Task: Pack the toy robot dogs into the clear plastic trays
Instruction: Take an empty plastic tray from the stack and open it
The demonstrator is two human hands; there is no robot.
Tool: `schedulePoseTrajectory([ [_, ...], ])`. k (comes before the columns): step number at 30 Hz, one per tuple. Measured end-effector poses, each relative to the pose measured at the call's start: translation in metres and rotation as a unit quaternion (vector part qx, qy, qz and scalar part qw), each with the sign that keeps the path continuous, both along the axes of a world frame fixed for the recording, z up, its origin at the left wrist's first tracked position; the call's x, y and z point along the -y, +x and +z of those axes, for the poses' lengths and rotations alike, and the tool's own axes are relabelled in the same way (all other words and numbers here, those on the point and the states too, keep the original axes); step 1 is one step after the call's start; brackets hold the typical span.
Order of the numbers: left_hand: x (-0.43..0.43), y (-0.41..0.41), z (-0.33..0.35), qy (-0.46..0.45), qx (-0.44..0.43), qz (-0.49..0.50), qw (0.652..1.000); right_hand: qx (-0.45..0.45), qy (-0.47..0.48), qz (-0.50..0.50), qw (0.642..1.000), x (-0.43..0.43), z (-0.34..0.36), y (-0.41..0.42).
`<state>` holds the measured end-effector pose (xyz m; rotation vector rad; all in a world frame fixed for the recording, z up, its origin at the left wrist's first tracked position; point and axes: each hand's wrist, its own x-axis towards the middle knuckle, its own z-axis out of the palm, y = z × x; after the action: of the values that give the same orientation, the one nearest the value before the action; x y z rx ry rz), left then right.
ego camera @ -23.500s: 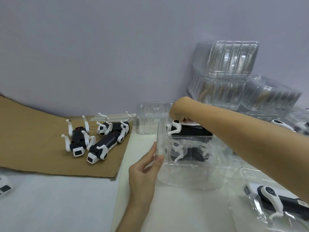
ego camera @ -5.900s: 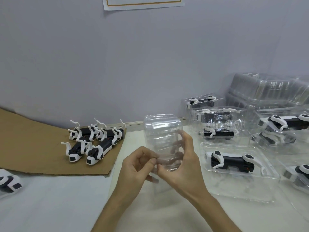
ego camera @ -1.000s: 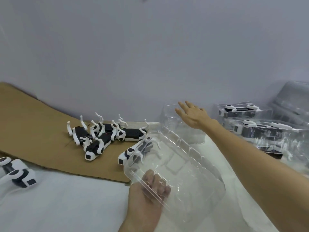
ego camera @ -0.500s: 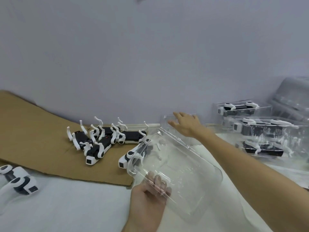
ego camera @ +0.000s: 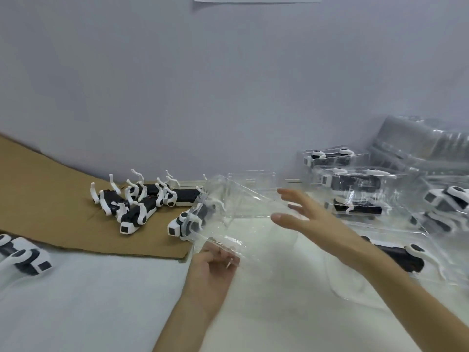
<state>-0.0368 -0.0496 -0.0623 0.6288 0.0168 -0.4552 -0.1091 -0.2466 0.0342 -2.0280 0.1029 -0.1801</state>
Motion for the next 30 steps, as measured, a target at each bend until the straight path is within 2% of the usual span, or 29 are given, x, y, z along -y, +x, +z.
schedulePoseTrajectory([
  [4, -0.003, -0.008, 0.006, -0.007, 0.006, -0.021, 1.000, 0.018, 0.104, -0.034, 0.994, -0.009, -0.025, -0.022],
  [7, -0.010, -0.005, 0.011, 0.002, -0.022, -0.052, 0.998, 0.055, 0.129, -0.050, 0.989, -0.008, -0.031, -0.027],
  [9, -0.017, -0.001, 0.015, 0.064, 0.008, -0.106, 0.992, 0.078, 0.147, -0.055, 0.985, -0.003, -0.033, -0.028],
  [12, -0.025, 0.004, 0.015, 0.155, 0.090, -0.208, 0.962, 0.078, 0.161, -0.048, 0.983, 0.004, -0.035, -0.029],
  [14, -0.028, 0.006, 0.015, 0.215, 0.117, -0.252, 0.936, 0.053, 0.135, -0.022, 0.989, 0.006, -0.036, -0.031],
  [17, -0.034, 0.010, 0.019, 0.281, 0.155, -0.265, 0.909, -0.029, 0.086, 0.052, 0.995, 0.000, -0.040, -0.037],
  [19, -0.036, 0.011, 0.022, 0.307, 0.164, -0.230, 0.909, -0.049, 0.078, 0.050, 0.995, -0.008, -0.044, -0.037],
  [22, -0.038, 0.015, 0.023, 0.335, 0.127, -0.108, 0.927, -0.028, 0.090, -0.024, 0.995, -0.016, -0.048, -0.032],
  [26, -0.046, 0.015, 0.025, 0.332, 0.098, -0.039, 0.937, -0.018, 0.032, -0.007, 0.999, -0.019, -0.054, -0.033],
  [30, -0.046, 0.011, 0.024, 0.364, 0.131, 0.074, 0.919, 0.020, -0.022, -0.046, 0.999, -0.021, -0.058, -0.034],
])
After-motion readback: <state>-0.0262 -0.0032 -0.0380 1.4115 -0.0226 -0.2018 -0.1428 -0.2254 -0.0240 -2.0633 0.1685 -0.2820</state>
